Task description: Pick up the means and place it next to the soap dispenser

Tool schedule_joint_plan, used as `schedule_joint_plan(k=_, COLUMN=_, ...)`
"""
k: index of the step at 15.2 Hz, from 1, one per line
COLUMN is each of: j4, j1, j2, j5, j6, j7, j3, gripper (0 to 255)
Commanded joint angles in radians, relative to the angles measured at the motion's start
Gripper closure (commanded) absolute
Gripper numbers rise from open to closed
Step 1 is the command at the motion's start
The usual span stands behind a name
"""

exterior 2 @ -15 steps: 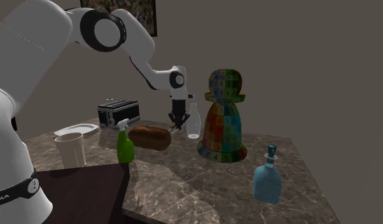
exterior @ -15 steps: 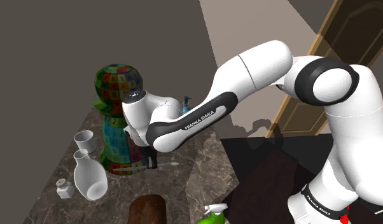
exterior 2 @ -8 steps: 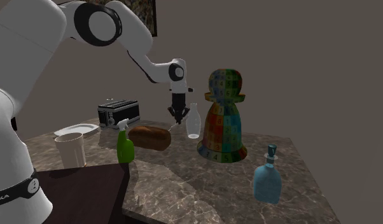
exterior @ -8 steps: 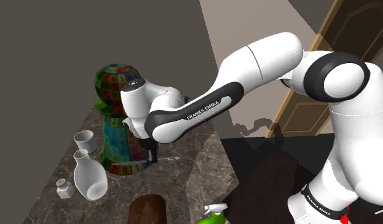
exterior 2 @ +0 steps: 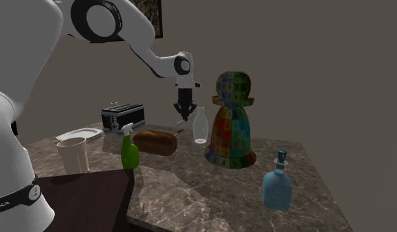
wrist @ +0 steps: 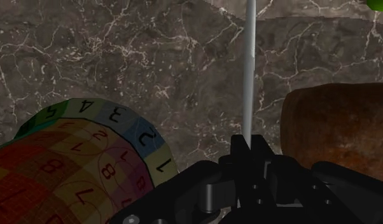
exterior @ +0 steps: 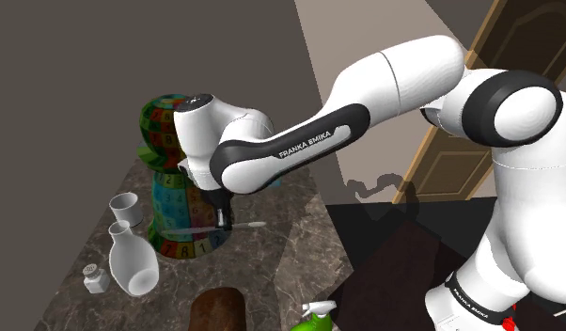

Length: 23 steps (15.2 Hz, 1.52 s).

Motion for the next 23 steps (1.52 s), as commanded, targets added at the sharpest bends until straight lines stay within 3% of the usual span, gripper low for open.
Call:
schedule_joint_plan(k=1, j4=0.005, j1=-0.001, j2=-0.014, j5=0.006, j6=-0.018, j7=-0.003, j3=0.003, gripper=255)
schedule_joint_plan(k=15, j4=0.103, j1=-0.001, j2=-0.069, j5=0.034, j6=-0.166, j7=-0.030, j3=0.018, gripper=255)
schedule_joint_plan(k=23, j4=-0.045, j1=-0.148, j2=-0.173, j5=0.061, j6=-0.095, j7=-0.192, j3=-0.019, gripper=255)
